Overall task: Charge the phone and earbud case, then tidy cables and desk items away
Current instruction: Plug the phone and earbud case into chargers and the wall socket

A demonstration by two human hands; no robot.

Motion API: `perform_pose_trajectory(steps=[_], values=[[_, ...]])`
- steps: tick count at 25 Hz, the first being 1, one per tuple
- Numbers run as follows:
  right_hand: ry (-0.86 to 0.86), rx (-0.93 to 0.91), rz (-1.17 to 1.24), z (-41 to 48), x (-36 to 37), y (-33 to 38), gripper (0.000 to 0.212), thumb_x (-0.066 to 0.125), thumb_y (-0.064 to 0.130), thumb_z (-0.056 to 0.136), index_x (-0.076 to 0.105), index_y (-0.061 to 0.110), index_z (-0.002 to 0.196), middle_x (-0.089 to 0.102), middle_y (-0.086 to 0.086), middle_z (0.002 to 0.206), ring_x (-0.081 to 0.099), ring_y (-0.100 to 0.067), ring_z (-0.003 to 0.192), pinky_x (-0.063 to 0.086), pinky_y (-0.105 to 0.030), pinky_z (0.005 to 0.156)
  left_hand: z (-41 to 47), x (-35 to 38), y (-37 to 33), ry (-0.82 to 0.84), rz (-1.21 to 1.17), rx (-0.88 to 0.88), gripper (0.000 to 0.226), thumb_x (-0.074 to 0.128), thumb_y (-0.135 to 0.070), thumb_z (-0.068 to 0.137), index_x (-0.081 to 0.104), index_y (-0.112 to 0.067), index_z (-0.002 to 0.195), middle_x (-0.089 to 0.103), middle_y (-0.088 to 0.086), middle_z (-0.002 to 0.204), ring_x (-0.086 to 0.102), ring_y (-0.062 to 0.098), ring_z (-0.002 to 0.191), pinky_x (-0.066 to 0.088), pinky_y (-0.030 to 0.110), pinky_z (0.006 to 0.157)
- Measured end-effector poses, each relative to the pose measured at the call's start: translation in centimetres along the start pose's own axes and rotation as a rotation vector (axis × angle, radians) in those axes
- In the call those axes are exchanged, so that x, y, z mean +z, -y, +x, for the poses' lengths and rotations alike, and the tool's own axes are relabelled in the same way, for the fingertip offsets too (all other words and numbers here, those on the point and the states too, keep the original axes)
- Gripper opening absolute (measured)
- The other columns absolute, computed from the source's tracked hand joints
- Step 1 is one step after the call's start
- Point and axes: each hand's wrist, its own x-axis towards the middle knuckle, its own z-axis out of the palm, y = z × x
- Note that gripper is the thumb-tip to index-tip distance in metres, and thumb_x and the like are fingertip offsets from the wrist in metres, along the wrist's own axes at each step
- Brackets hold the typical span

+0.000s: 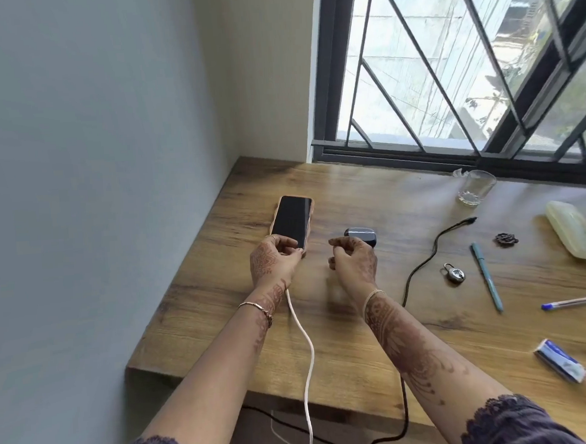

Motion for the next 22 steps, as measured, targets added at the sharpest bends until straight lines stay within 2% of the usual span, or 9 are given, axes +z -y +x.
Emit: perform_pose_trajectory(steps=[4,7,9,11,13,17,19,22], values=[[-0.140,0.004,-0.007,0.0,-3.6,-0.6,0.021,0.054,0.018,0.075,0.064,0.034,0.065,0.072,-0.002,0.074,0.071,-0.023,0.076,0.058,-0.044,0.081,-1.1,3.1,-1.8,0.101,-0.028,0.080,0.012,0.074,-0.024,0.075,0.070,-0.018,0.085,0.068,-0.006,0.076,0.066,0.012,0.073,0.056,0.030,0.077],[-0.228,0.002,0.002,0.1,-6.5,-1.1,0.020,0.051,0.020,0.072,0.064,0.033,0.066,0.069,0.002,0.065,0.071,-0.023,0.071,0.058,-0.045,0.078,-2.5,6.1,-3.2,0.248,-0.050,0.107,0.007,0.073,-0.026,0.076,0.067,-0.022,0.079,0.070,-0.004,0.080,0.070,0.019,0.082,0.058,0.038,0.081],[-0.274,0.010,-0.001,0.5,-8.4,-1.4,0.021,0.052,0.017,0.075,0.065,0.033,0.068,0.069,0.002,0.067,0.071,-0.023,0.072,0.058,-0.046,0.078,-3.4,8.1,-3.8,0.327,-0.033,0.141,0.008,0.072,-0.026,0.075,0.068,-0.023,0.081,0.071,-0.003,0.082,0.070,0.021,0.087,0.056,0.037,0.085],[-0.324,0.025,-0.001,1.1,-10.3,-1.7,0.023,0.054,0.014,0.078,0.065,0.032,0.071,0.070,0.001,0.072,0.070,-0.023,0.075,0.058,-0.046,0.079,-4.3,9.9,-4.2,0.380,0.046,0.177,0.015,0.072,-0.025,0.077,0.070,-0.019,0.091,0.073,-0.002,0.091,0.068,0.017,0.092,0.052,0.030,0.090],[-0.354,0.032,0.023,1.7,-12.0,-2.2,0.023,0.053,0.013,0.080,0.064,0.031,0.071,0.070,0.002,0.073,0.070,-0.023,0.076,0.058,-0.047,0.079,-5.0,11.2,-4.5,0.405,0.090,0.200,0.020,0.070,-0.023,0.079,0.070,-0.018,0.098,0.073,-0.001,0.097,0.067,0.013,0.089,0.050,0.024,0.089],[-0.389,0.075,0.090,2.6,-14.0,-3.3,0.026,0.048,0.009,0.084,0.061,0.026,0.069,0.066,0.005,0.065,0.068,-0.022,0.065,0.058,-0.049,0.076,-5.4,14.1,-5.7,0.367,0.110,0.274,0.019,0.070,-0.023,0.080,0.072,-0.020,0.099,0.073,-0.002,0.095,0.063,0.006,0.076,0.050,0.018,0.078],[-0.380,0.108,0.101,3.0,-14.8,-4.0,0.028,0.046,0.008,0.085,0.060,0.026,0.069,0.066,0.006,0.065,0.068,-0.020,0.064,0.058,-0.047,0.076,-5.5,15.9,-6.1,0.371,0.199,0.305,0.024,0.073,-0.027,0.078,0.071,-0.020,0.101,0.072,-0.003,0.096,0.065,0.008,0.082,0.048,0.017,0.078],[-0.358,0.099,0.084,3.4,-15.2,-4.8,0.027,0.047,0.009,0.085,0.060,0.028,0.070,0.067,0.006,0.068,0.070,-0.020,0.068,0.058,-0.047,0.077,-5.4,17.4,-5.7,0.376,0.370,0.329,0.026,0.075,-0.032,0.075,0.070,-0.021,0.097,0.066,0.000,0.104,0.063,0.016,0.098,0.050,0.026,0.090]])
